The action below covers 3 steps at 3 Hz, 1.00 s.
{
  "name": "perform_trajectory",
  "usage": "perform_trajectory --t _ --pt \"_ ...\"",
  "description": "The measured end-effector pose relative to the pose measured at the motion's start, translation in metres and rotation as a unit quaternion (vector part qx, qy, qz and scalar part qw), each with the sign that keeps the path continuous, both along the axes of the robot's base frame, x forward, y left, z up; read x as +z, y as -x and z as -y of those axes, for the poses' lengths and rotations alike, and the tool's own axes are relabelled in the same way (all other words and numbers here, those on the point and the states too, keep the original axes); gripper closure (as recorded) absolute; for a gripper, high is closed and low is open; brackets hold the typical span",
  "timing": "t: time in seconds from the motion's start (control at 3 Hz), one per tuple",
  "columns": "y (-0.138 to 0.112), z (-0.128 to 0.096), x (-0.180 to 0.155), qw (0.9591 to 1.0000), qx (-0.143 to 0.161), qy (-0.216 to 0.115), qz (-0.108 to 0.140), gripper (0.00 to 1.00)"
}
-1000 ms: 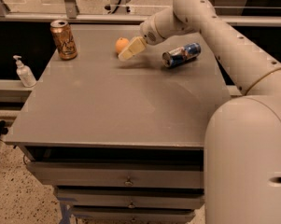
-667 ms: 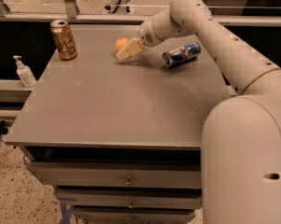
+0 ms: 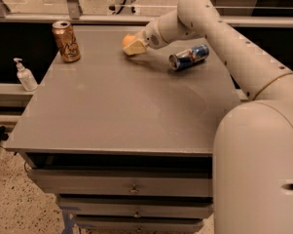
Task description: Pick orange
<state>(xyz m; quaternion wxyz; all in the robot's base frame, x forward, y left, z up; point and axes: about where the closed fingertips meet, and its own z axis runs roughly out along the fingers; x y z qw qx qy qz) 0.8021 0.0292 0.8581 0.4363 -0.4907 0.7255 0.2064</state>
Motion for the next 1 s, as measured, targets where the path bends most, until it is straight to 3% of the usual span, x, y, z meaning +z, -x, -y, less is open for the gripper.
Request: perform_trajectory --t 0.33,0.67,1.0 --pt "0.01 -0.001 0.019 0.9997 0.008 -0.021 0.013 0.87" --pt "0.028 0.007 0.056 0.9971 0.023 -0.059 0.043 1.0" --pt "0.03 0.007 0.057 0.9967 0.025 -0.062 0.045 1.0"
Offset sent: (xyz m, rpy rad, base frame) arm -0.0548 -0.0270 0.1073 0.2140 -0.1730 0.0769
